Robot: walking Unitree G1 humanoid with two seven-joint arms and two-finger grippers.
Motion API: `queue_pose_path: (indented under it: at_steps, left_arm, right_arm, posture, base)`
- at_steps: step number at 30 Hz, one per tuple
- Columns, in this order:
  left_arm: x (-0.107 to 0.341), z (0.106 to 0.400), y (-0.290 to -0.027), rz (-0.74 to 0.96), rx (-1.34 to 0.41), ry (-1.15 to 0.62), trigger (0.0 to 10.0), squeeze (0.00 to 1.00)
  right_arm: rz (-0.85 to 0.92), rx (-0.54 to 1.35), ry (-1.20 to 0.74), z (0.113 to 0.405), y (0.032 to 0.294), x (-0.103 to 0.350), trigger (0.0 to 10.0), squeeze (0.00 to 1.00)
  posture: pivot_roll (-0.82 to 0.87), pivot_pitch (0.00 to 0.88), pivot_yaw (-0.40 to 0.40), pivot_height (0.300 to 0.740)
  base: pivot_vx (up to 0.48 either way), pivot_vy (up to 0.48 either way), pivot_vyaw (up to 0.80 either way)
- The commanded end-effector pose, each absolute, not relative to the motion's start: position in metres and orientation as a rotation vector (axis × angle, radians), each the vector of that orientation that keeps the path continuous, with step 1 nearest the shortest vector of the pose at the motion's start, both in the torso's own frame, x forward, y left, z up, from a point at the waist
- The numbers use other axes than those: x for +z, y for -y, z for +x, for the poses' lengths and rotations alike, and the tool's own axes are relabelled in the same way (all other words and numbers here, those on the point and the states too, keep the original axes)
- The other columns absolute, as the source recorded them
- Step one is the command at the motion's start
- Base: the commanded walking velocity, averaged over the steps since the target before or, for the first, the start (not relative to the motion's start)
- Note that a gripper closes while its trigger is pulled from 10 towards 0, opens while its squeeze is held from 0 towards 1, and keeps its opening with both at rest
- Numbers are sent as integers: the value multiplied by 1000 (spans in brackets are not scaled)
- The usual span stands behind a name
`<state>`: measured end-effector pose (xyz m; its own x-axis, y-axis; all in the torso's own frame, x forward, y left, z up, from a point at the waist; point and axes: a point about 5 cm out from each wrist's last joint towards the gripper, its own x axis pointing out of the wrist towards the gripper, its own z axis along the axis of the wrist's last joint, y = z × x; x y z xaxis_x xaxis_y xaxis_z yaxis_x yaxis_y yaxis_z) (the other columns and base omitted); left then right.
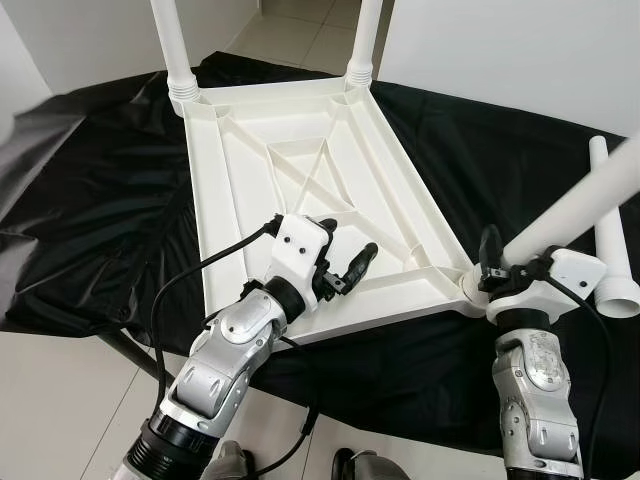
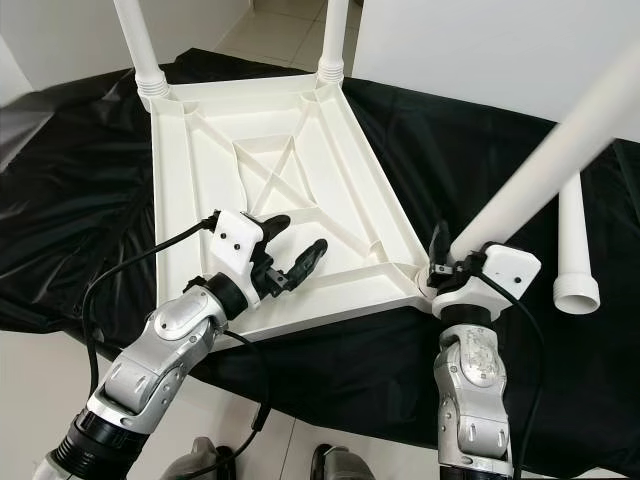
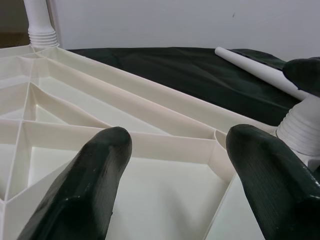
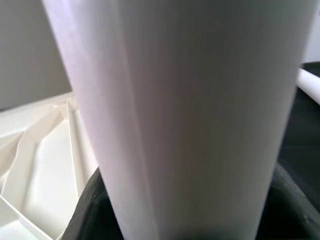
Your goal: Building children table
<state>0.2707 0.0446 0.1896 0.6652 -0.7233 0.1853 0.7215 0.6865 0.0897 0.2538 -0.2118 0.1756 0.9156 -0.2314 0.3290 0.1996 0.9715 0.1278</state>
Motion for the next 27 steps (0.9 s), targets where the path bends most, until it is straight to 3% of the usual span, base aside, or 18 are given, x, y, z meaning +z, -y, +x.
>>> queue_pose_path:
  at_steps: [1,10,27]
  left_arm:
    - [190,263,-38,20,-943,215,10000,0]
    - [192,263,-40,16,-936,215,10000,0]
    - [194,265,-41,14,-932,217,10000,0]
  right_arm:
    - [120,-264,257,251,219,155,10000,0]
    - [190,-283,264,248,221,149,10000,0]
    - [21,-225,132,266,215,153,10000,0]
  posture:
    - [17,176,-24,740]
    - [22,174,-18,740]
    - [21,157,-23,740]
  base:
    - [0,0,0]
    - [0,0,0]
    - [0,0,0]
